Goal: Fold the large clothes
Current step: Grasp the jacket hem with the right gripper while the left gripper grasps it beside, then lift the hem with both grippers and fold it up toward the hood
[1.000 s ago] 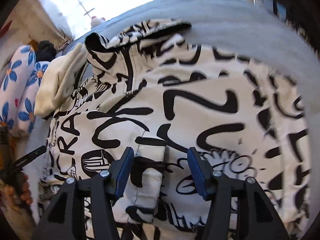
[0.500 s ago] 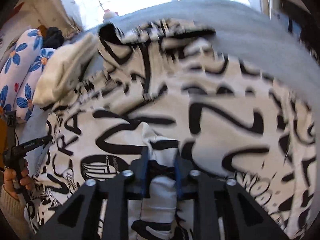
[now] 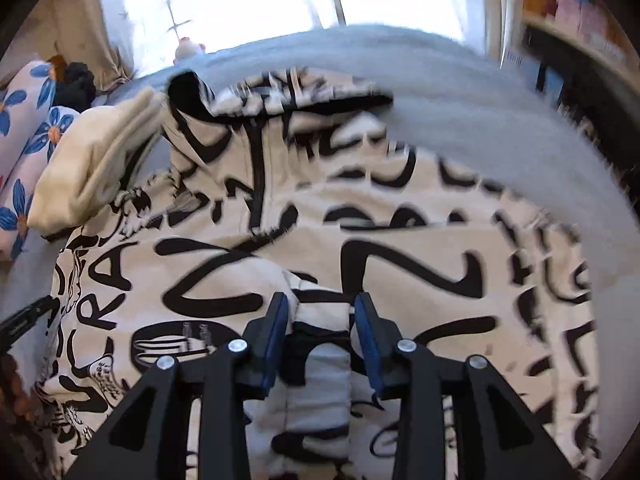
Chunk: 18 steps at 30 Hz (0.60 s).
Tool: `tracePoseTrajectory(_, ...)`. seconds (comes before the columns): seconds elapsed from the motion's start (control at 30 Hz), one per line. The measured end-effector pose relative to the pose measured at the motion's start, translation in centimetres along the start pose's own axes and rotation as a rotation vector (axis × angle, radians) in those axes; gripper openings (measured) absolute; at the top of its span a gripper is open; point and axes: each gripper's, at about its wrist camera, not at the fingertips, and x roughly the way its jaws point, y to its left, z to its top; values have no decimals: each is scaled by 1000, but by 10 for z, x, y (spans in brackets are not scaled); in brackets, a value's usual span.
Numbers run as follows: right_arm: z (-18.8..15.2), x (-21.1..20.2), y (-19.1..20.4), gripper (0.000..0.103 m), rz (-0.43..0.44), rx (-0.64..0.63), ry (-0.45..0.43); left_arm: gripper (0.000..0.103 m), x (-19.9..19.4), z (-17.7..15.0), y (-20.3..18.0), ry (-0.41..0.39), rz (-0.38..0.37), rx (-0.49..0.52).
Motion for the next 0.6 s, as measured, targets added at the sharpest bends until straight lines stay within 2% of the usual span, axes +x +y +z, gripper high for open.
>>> tracePoseTrajectory(0.07, -7, -16, 19, 35, 19, -61, -24, 28, -19, -11, -11, -12, -44, 15)
tracePoseTrajectory(0.13, -21, -24, 40, 35, 92, -115, 5, 28, -33, -26, -25, 10, -108, 19)
tracePoseTrajectory(0.27, -54, -24, 69, 35, 158, -215, 81, 28, -47, -61, -45, 86, -170, 57)
tracePoseTrajectory(0.33, -68, -19, 76, 35, 120, -252, 98, 28, -46, -79, -53, 100, -133, 99)
tracePoseTrajectory(0.37, -73, -13, 73, 35, 70, -268, 102, 28, -45, -86, -54, 101, -110, 111)
tracePoseTrajectory(0.43, -77, -6, 59, 35, 4, -243, 119, 28, -41, -96, -47, 101, -84, 113)
tracePoseTrajectory(0.53, -72, -13, 31, 34, 71, -136, 136, 28, -48, -96, -41, 99, -86, 95)
tracePoseTrajectory(0.6, -71, -21, 23, 34, 101, -108, 139, 28, -55, -96, -40, 104, -89, 87)
